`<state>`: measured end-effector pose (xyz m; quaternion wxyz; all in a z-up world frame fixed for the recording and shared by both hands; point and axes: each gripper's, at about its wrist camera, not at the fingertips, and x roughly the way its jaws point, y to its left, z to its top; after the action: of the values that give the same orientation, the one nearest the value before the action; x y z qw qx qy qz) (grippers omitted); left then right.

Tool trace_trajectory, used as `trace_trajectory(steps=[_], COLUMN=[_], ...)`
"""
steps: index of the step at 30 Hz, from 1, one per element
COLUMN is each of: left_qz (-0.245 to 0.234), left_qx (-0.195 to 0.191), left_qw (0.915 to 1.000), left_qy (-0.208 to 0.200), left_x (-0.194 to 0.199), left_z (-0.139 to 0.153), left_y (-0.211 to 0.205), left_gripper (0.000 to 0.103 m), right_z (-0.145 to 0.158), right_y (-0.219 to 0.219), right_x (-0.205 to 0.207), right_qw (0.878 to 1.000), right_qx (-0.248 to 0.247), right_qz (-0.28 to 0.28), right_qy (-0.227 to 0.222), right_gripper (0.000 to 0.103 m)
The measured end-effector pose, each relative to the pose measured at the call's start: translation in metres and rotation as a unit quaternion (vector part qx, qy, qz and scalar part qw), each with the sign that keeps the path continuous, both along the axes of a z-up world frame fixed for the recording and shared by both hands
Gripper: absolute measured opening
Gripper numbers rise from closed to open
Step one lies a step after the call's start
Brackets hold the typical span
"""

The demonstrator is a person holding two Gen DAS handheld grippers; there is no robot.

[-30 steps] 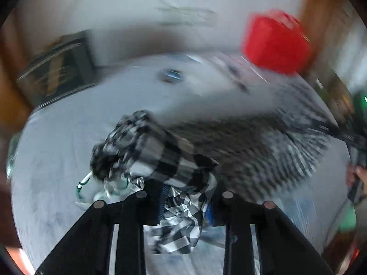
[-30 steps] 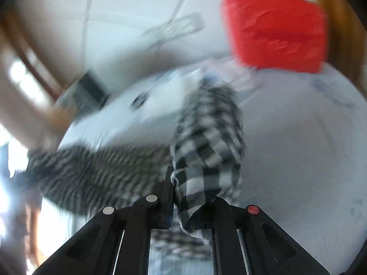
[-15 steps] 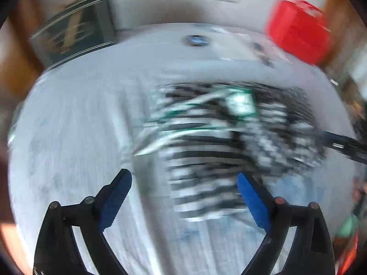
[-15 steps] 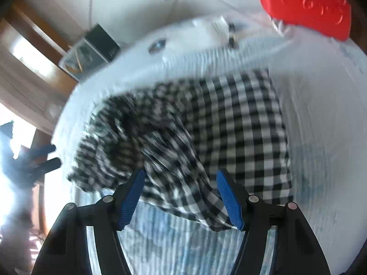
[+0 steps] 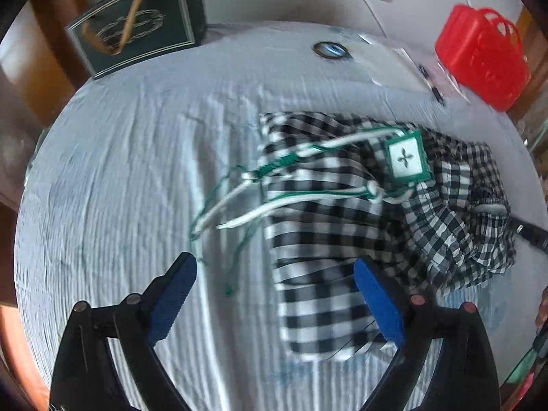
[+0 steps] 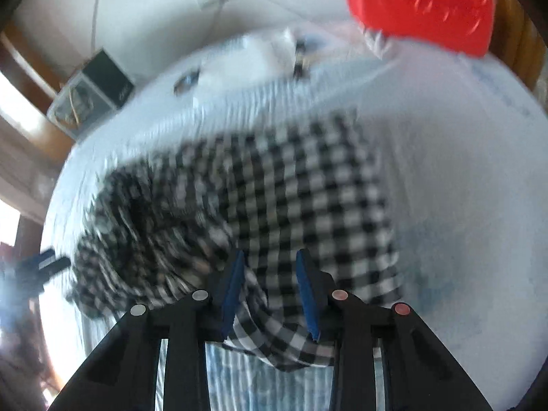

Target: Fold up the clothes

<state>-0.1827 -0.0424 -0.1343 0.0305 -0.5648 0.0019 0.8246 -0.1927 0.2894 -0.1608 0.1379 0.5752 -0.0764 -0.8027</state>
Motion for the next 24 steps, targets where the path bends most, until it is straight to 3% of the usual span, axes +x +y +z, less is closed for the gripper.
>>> trace_trajectory(steps=[3,6,9,15,18,21,24], left_qz=[-0.020,-0.038,-0.039,-0.040,-0.052,-0.061,-0.061], left_qx=[-0.003,-0.006,-0.006,0.026,0.011,-0.012,0.002], left_qw=[0.9997,0.9986,0.9984,0.9987,0.9983,0.9965,0.9960], left_qy=[-0.017,-0.037,-0.041,-0.017,-0.024,-0.056,-0.066], left_x=[-0.003,-0.005,-0.004,0.006,0.005,0.002,0.001], left_z=[-0.014,-0.030,-0.034,-0.015,-0.025,-0.047,-0.054], left_y=[0.016,0.026,0.029,0.025,0.034,0.042,0.039], left_gripper=[0.094,0.094,0.094,0.094,0.094,0.095,0.096], right_z=[-0.026,-0.027,-0.011,0.016,0.004,-0.022,-0.031], right_y=[-0.015,-0.025,-0.018,-0.007,-0.016,-0.030,-0.036], right_x=[0.012,0.023,0.022,0.010,0.005,0.007,0.016], right_qw=[0.998,0.995,0.997,0.999,0.999,0.999,0.999], right_qx=[-0.005,0.019,0.008,-0.030,-0.032,-0.022,-0.005], right_qz=[0.044,0.080,0.061,0.016,0.015,0.018,0.018], right_qy=[-0.046,-0.050,-0.038,0.011,-0.003,-0.043,-0.050], right_gripper=[0.032,0.032,0.032,0.033,0.034,0.034,0.034])
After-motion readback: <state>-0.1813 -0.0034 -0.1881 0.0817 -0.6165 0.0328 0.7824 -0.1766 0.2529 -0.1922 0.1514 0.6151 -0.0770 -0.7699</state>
